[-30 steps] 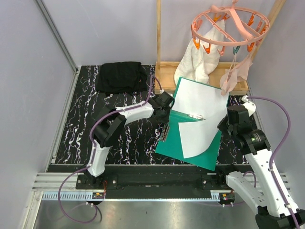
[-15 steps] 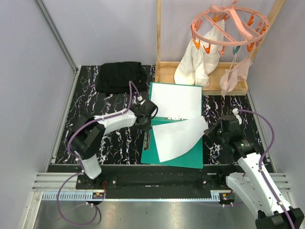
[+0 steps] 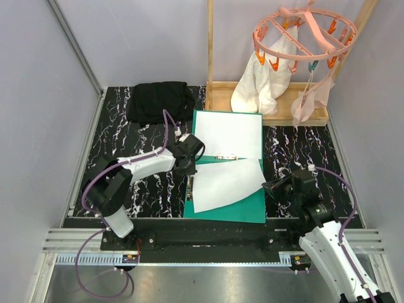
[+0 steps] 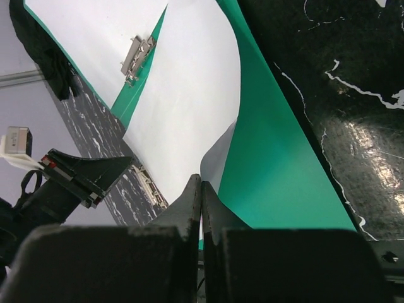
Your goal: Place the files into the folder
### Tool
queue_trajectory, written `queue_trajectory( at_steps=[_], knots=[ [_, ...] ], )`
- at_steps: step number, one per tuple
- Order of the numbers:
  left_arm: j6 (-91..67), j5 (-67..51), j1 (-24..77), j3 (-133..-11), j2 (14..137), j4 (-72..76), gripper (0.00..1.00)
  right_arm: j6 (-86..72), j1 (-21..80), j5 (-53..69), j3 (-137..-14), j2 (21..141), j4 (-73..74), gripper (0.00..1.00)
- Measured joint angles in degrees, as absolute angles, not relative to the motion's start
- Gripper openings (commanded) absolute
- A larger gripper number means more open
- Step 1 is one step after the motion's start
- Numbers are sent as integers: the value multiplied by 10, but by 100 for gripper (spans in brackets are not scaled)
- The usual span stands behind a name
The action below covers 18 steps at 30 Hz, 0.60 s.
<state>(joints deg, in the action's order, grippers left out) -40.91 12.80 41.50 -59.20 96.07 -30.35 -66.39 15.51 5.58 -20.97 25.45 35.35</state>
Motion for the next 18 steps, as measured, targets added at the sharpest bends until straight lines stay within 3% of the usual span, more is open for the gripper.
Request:
queue_trajectory(
  at_steps=[4,8,18],
  knots=[
    [-414,130,415,-587,958,-303,43,-672,155,64,-207,242,353,0],
    [-418,135,415,-585,940,-308,52,-674,155,85,-191,232,353,2],
    [-414,139,415,-585,890,-318,57,-667,156,148,-157,251,355,5]
  ],
)
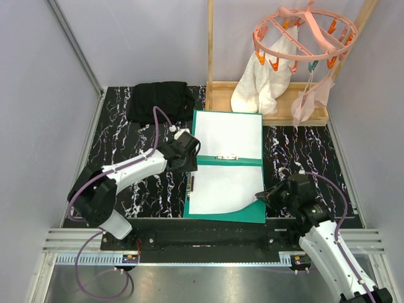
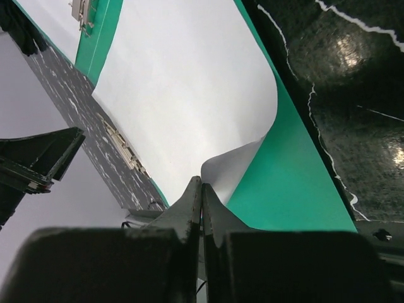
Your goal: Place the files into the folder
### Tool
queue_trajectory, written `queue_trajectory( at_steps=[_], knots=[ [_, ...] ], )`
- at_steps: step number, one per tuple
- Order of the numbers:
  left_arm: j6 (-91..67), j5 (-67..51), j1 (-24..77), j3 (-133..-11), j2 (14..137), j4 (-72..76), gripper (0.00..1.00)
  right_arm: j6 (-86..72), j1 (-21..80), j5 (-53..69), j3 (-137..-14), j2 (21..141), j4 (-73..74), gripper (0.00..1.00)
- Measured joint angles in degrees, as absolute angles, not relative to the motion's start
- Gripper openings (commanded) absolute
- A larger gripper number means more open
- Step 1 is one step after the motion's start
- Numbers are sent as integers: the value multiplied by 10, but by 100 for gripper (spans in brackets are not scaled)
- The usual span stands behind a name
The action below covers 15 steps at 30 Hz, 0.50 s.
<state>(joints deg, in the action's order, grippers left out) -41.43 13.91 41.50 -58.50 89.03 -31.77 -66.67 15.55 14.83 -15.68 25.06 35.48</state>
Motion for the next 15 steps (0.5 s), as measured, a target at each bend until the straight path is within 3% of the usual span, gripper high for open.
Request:
queue_trajectory(
  at_steps=[9,15],
  knots=[
    [-410,139,415,-585,862,-322,57,-671,186,172,-124,277,326,5],
    [-410,139,415,-585,858,-323,57,-703,277,152,-122,311,280,6]
  ],
)
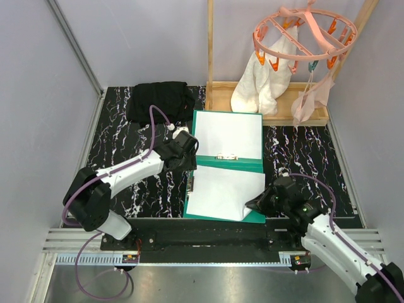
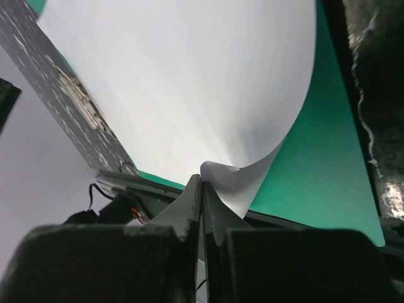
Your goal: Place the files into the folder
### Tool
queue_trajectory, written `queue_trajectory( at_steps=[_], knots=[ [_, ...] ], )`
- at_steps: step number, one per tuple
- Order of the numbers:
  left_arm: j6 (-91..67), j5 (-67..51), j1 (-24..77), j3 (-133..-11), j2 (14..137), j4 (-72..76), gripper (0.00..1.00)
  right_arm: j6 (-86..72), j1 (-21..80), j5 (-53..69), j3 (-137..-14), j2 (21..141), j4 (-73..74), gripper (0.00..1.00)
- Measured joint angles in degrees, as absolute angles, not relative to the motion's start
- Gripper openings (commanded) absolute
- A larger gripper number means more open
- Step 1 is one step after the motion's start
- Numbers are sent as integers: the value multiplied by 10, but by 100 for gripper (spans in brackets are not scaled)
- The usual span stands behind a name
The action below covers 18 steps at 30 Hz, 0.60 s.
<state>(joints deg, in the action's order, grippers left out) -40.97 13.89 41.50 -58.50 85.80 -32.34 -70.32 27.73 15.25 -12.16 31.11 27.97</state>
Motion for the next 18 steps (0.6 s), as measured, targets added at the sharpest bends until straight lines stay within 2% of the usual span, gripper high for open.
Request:
queue_trajectory(
  at_steps=[3,10,18],
  knots=[
    [-409,139,415,-585,858,-326,57,-716,314,139,-122,338,261,6],
    [-408,139,415,-585,844,-330,57,-713,319,93,-123,359,249,6],
    [-408,139,415,-582,834,-329,57,-627,319,18,-179,383,289,6]
  ],
)
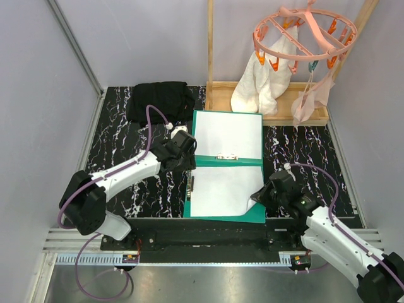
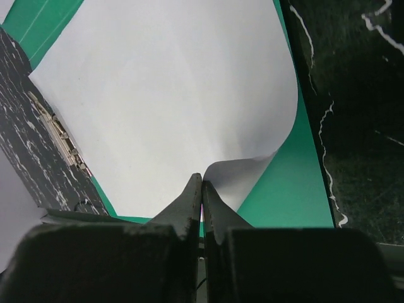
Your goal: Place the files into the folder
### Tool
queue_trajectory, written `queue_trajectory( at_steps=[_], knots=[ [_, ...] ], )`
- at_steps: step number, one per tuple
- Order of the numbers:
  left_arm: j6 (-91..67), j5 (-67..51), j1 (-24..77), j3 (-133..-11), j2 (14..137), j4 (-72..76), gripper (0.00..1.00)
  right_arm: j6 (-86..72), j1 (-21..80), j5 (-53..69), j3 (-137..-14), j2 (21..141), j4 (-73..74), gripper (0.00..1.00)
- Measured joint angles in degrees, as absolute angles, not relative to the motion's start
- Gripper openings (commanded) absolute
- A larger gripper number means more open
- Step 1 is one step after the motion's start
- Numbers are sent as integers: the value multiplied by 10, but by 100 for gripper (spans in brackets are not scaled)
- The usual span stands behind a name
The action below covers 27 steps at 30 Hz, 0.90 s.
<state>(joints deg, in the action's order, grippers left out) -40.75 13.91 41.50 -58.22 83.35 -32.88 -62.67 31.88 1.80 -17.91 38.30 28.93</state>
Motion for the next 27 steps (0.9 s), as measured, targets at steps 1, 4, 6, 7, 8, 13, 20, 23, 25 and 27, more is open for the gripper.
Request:
queue_trajectory(
  at_steps=[1,4,6,7,8,13,20,23,25,27],
  knots=[
    [-408,139,415,-581,834,-329,57,-616,319,12,-186,388,290,5],
    [-408,138,415,-577,834,-329,57,-596,319,11,-198,414,281,4],
    [-408,138,415,-576,834,-329,57,-594,319,16,-197,432,274,4],
    [-408,138,415,-576,834,-329,57,-596,319,22,-195,440,267,4],
    [-408,138,415,-576,834,-329,57,-598,319,28,-191,444,262,4],
    [-408,138,415,-576,834,-329,58,-627,319,48,-170,420,246,3],
    [-408,138,415,-575,834,-329,58,-660,319,67,-164,396,234,4],
    [-408,138,415,-575,834,-329,58,-666,319,72,-164,398,234,4],
    [-408,138,415,-575,834,-329,58,-671,319,72,-163,398,234,4],
    [-408,138,415,-575,833,-329,58,-676,320,75,-161,395,233,4]
  ],
)
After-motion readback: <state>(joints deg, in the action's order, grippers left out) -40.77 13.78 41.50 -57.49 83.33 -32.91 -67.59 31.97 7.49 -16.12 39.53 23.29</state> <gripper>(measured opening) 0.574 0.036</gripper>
